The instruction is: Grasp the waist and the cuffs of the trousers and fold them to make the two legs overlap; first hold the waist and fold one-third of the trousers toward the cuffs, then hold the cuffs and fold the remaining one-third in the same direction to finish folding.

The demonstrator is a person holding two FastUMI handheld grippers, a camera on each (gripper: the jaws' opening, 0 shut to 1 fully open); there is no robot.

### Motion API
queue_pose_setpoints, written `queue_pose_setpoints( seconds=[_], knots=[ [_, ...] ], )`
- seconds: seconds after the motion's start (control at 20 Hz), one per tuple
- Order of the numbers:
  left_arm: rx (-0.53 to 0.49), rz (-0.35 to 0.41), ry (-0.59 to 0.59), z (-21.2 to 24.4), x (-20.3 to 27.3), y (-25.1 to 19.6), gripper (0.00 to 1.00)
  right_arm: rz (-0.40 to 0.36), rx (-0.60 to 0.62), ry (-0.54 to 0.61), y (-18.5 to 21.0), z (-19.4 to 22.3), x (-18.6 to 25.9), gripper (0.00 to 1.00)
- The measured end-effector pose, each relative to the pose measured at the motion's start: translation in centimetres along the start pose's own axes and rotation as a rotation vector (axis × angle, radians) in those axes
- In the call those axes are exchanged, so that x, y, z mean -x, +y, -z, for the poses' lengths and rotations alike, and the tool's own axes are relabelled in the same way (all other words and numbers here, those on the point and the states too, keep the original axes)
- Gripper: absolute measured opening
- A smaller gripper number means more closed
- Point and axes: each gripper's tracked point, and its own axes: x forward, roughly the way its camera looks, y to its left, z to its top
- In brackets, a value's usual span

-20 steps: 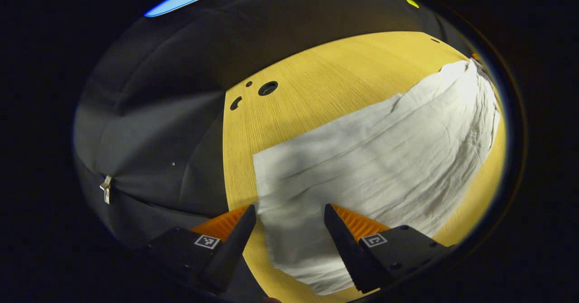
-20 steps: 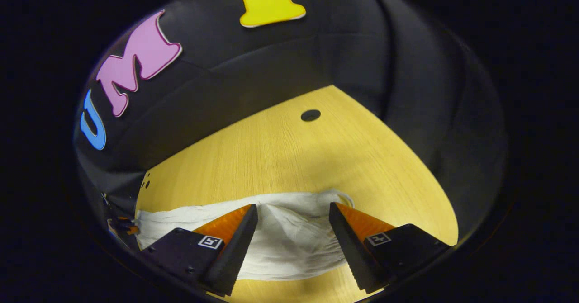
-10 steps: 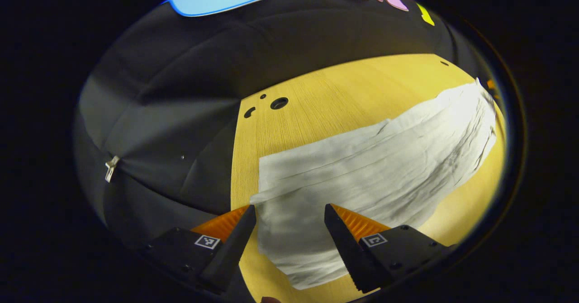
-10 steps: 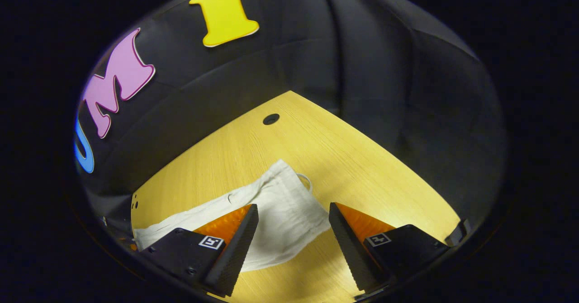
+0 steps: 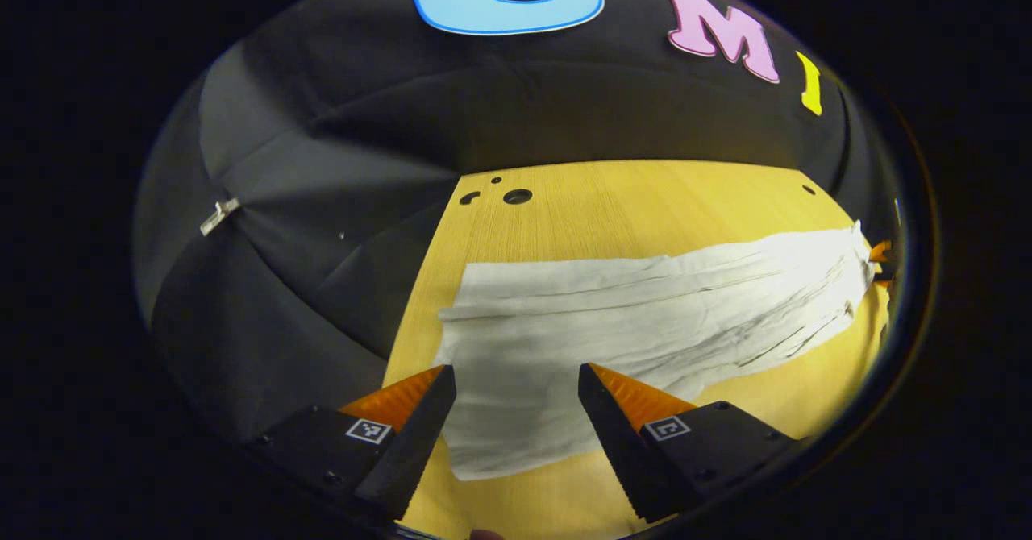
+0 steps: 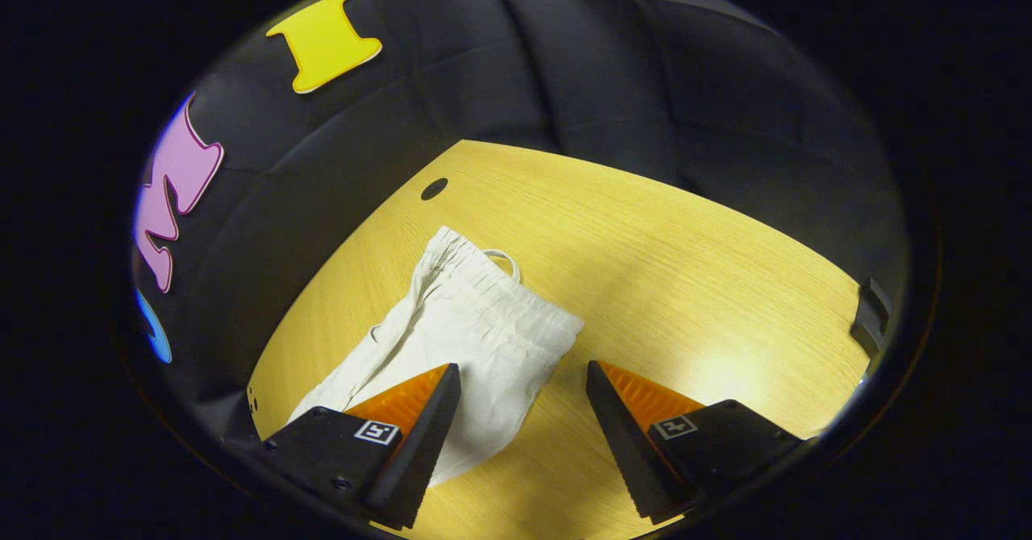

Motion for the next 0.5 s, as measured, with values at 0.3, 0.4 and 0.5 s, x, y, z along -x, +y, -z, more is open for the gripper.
queue_pose_setpoints(
  seconds=[0.3,0.4,0.5],
  knots=[
    [0.339,0.11,0.098,5.7,1.6,-2.9,0.98,0.161,-0.014,-0.012,-1.1,-1.2,-1.7,0.89],
    [0.452,0.135,0.129,7.2,1.3,-3.6,0.97,0.139,0.009,0.024,-0.4,-1.0,-2.3,0.5],
    [0.557,0.161,0.151,7.9,1.3,-4.6,0.96,0.12,-0.02,0.043,-0.1,-0.6,-2.6,0.22]
  ],
)
